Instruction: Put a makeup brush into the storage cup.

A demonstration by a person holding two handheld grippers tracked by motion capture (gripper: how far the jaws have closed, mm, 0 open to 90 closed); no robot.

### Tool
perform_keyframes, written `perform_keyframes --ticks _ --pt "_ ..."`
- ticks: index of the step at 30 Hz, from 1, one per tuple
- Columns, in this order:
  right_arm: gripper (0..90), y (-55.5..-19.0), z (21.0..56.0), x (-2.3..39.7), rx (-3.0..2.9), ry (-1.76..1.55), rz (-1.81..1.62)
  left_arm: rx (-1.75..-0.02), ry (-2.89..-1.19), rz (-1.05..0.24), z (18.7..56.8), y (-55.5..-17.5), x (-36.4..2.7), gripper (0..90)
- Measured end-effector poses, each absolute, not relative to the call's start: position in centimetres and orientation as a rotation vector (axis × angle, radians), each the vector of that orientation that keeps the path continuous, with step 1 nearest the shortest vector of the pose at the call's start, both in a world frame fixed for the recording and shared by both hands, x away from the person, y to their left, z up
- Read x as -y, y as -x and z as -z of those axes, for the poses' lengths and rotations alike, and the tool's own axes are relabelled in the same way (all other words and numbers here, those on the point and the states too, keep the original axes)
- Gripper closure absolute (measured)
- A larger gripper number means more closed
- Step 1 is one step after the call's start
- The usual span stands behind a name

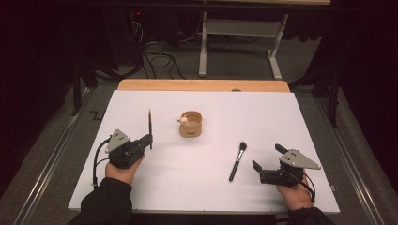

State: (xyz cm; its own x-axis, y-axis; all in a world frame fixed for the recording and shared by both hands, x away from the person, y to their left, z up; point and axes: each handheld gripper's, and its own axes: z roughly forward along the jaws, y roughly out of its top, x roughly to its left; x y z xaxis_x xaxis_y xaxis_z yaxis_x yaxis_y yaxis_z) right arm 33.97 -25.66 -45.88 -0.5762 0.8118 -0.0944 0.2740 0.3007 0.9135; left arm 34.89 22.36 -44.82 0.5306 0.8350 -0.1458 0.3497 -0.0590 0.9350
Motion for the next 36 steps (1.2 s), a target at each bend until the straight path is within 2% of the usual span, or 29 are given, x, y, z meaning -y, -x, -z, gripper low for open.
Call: perform_keyframes --ticks 7,22,29,36 --pt "1.0 -33.8 45.7 26.0 -2.003 -0.969 -1.26 -0.909 -1.711 -0.495 43.4 -34.8 -18.8 84.9" --pt "1.1 -33.7 45.6 26.1 -2.001 -0.959 -1.264 -0.794 -1.718 -0.444 42.1 -35.2 -13.5 84.8" --pt "1.1 -33.8 45.6 26.1 -2.002 -0.957 -1.261 -0.748 -1.718 -0.419 42.6 -35.1 -11.6 84.8" --pt "1.0 -33.8 45.7 25.8 -2.002 -0.959 -1.262 -0.737 -1.696 -0.376 43.3 -34.8 -11.7 84.8"
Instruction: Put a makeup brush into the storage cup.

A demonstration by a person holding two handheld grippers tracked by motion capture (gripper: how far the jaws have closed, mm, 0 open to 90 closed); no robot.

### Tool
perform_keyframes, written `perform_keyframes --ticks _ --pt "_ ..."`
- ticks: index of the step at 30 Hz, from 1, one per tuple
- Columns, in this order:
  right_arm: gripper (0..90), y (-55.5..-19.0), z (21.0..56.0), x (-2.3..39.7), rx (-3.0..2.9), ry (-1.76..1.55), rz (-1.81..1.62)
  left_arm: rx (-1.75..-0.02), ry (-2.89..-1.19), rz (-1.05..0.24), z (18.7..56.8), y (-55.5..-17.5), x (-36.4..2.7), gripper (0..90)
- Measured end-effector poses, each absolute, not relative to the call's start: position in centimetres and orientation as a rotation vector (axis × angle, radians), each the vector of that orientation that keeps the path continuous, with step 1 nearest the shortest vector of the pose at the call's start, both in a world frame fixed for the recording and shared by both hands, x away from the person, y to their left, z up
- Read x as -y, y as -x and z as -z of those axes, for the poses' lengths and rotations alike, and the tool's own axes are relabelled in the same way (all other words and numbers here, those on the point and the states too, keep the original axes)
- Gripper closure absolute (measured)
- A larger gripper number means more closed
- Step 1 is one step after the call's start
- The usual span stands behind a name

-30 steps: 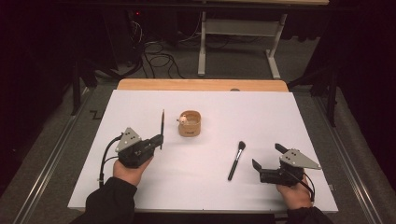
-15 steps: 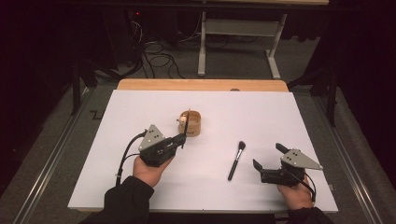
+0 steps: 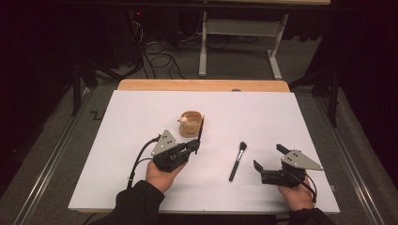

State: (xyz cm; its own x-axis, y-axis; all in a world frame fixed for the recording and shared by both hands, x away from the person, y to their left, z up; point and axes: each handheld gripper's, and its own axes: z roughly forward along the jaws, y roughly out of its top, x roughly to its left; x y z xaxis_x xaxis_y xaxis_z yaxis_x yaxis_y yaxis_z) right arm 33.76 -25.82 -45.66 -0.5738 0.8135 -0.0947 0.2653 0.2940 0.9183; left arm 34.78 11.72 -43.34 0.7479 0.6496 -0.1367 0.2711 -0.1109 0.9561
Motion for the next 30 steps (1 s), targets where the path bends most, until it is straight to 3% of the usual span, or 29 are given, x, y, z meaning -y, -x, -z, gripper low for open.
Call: perform_keyframes --ticks 16,30 --pt "0.6 -35.1 41.3 22.5 -2.013 -0.905 -1.345 -0.742 -1.659 -0.378 43.2 -34.5 -12.6 84.8" --pt "0.9 -36.6 40.4 18.5 -2.044 -0.816 -1.4 -0.738 -1.672 -0.364 43.6 -34.4 -12.3 84.8"
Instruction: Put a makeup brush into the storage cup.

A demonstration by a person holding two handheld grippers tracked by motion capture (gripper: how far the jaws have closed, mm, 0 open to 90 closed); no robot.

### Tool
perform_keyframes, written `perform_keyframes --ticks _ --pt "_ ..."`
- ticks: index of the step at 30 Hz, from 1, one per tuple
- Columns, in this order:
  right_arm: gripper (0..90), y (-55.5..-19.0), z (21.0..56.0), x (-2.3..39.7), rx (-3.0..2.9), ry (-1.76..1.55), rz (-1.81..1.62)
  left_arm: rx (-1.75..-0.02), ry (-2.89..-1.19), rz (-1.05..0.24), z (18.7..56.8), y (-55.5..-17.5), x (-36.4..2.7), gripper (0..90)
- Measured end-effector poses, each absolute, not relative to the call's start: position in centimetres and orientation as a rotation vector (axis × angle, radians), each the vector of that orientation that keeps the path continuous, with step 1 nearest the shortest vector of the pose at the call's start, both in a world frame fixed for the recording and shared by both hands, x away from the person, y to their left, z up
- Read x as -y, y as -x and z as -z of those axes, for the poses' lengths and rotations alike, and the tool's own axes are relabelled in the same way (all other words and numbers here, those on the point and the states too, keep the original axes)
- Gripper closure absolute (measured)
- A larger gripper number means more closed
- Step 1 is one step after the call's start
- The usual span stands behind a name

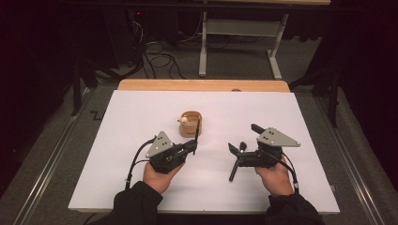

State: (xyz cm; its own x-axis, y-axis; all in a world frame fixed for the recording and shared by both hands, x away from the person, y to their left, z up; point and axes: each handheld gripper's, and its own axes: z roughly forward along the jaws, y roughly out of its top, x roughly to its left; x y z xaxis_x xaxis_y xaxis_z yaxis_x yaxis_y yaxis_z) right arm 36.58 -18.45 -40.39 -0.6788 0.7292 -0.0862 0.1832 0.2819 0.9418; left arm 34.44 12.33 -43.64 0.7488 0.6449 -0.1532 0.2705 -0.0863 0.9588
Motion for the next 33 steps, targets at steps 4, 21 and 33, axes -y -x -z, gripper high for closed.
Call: perform_keyframes --ticks 4,21,33 --pt "0.9 -36.5 40.7 18.2 -2.051 -0.812 -1.404 -0.737 -1.681 -0.359 43.8 -34.4 -12.1 84.8" --pt "0.6 -34.8 40.8 18.0 -2.06 -0.789 -1.528 -0.716 -1.693 -0.341 44.2 -33.7 -11.3 84.8" --pt "1.9 -34.3 40.6 17.7 -2.074 -0.769 -1.602 -0.675 -1.708 -0.307 44.4 -33.0 -10.0 84.7"
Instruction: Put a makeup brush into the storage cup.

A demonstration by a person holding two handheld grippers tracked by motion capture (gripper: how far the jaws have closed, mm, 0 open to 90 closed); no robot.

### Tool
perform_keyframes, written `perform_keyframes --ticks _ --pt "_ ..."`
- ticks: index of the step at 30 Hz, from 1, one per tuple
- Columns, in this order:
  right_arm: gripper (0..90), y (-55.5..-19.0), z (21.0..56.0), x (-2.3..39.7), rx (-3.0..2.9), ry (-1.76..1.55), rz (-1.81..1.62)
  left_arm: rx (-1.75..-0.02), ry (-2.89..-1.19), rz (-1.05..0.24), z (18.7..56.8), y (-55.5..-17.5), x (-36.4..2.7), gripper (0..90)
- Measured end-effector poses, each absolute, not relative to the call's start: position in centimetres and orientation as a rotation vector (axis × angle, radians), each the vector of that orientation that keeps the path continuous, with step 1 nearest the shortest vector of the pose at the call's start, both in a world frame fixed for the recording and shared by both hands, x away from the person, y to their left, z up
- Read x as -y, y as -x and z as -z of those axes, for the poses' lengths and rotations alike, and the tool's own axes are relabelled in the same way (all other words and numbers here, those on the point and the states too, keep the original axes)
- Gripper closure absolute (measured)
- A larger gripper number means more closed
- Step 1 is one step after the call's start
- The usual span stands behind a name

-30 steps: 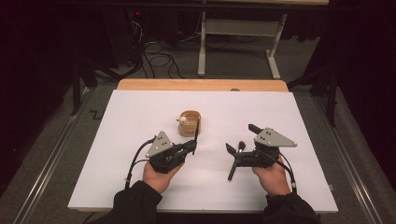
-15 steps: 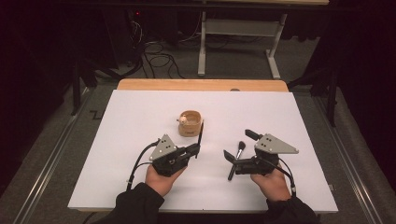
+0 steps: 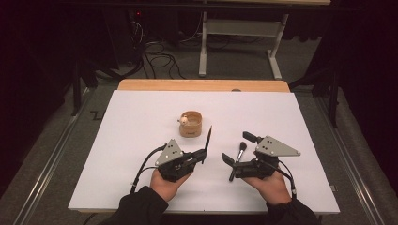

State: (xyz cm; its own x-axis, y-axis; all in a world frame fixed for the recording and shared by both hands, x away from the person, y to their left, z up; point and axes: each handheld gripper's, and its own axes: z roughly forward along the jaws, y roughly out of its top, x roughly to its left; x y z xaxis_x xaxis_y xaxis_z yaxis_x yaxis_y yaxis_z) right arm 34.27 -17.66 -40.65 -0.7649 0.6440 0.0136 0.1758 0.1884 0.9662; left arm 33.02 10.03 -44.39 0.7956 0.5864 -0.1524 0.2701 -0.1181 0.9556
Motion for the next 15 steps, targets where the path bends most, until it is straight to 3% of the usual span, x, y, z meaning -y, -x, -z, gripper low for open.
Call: perform_keyframes --ticks 9,15 --pt "16.2 -33.6 40.3 17.5 -2.04 -0.772 -1.683 -0.646 -1.727 -0.287 44.6 -32.4 -9.0 84.7" --pt "21.0 -33.5 40.5 17.3 -2.037 -0.8 -1.756 -0.634 -1.73 -0.272 44.7 -32.2 -8.5 84.7"
